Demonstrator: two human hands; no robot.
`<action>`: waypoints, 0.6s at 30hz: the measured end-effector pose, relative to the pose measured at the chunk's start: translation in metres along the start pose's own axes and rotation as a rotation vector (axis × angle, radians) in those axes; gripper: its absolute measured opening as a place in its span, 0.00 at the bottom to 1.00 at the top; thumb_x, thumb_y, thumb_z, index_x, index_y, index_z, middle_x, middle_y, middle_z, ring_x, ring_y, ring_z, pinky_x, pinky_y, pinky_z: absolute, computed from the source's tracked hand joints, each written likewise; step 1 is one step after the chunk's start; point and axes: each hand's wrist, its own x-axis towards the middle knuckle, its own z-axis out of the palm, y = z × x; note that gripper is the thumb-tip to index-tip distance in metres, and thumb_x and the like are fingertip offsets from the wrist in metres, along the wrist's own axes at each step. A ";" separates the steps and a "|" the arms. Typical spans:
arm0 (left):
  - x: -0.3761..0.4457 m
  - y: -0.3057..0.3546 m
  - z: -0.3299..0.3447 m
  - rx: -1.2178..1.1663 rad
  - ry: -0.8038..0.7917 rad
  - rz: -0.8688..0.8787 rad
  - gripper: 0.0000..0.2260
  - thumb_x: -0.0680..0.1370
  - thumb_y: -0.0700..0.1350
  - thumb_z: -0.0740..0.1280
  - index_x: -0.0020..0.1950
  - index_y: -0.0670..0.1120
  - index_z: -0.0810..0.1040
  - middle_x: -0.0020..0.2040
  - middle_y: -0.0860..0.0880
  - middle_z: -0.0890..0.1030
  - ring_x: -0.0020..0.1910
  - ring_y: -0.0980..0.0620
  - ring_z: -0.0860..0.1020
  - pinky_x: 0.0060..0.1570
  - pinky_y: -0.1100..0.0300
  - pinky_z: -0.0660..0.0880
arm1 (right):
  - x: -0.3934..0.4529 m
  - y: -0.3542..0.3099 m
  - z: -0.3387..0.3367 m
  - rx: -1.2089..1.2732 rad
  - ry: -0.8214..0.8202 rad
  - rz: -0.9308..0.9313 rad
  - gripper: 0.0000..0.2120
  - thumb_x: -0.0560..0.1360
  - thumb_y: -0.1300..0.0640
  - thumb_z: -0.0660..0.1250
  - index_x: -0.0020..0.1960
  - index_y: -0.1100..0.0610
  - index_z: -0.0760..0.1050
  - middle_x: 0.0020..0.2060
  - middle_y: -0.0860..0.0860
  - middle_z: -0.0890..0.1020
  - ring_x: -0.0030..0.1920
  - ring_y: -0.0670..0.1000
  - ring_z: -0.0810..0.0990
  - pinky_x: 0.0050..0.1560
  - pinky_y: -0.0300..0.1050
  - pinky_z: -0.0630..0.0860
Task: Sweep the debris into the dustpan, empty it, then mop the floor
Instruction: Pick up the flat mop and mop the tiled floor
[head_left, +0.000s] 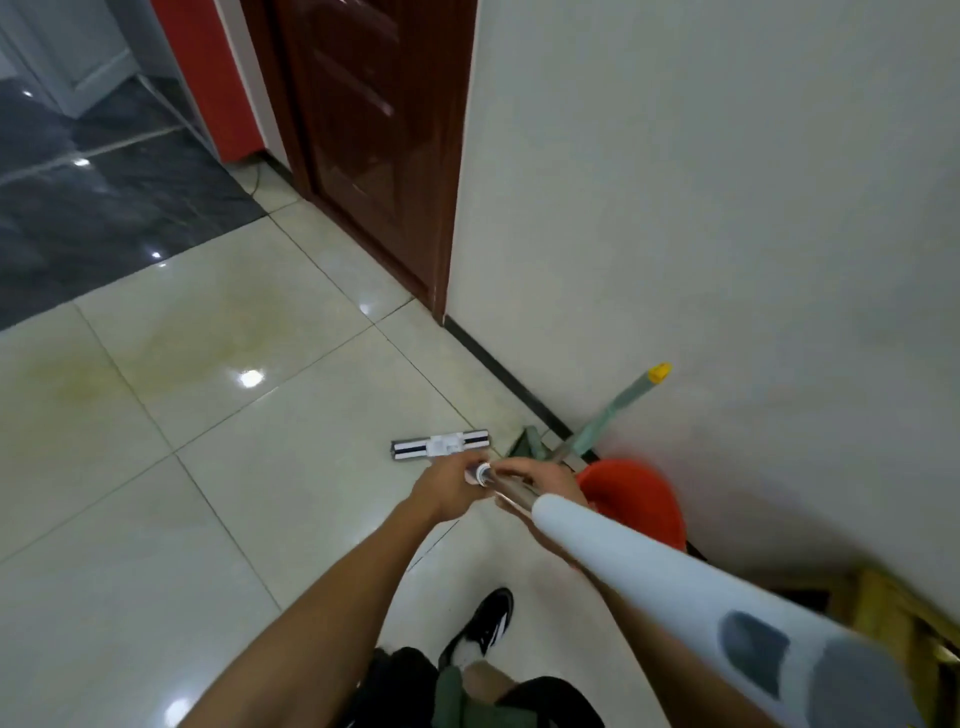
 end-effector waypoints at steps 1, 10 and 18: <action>-0.005 -0.006 0.008 0.008 -0.013 0.008 0.22 0.75 0.50 0.76 0.68 0.52 0.78 0.64 0.49 0.81 0.63 0.47 0.78 0.62 0.54 0.74 | -0.011 0.004 0.003 0.067 0.003 0.045 0.15 0.77 0.65 0.69 0.51 0.45 0.85 0.50 0.50 0.84 0.44 0.49 0.83 0.56 0.41 0.80; -0.038 -0.051 0.079 -0.052 -0.175 -0.046 0.30 0.70 0.45 0.81 0.69 0.45 0.76 0.64 0.44 0.80 0.59 0.44 0.80 0.62 0.52 0.76 | -0.104 0.052 0.033 0.524 0.050 0.374 0.11 0.81 0.68 0.61 0.58 0.64 0.81 0.51 0.66 0.83 0.49 0.61 0.86 0.45 0.52 0.85; -0.056 -0.069 0.128 -0.697 -0.111 -0.630 0.24 0.81 0.36 0.65 0.76 0.45 0.66 0.60 0.38 0.81 0.44 0.43 0.82 0.41 0.48 0.81 | -0.120 0.097 0.072 0.357 -0.098 0.703 0.33 0.75 0.67 0.69 0.77 0.61 0.61 0.51 0.63 0.81 0.35 0.57 0.85 0.29 0.45 0.80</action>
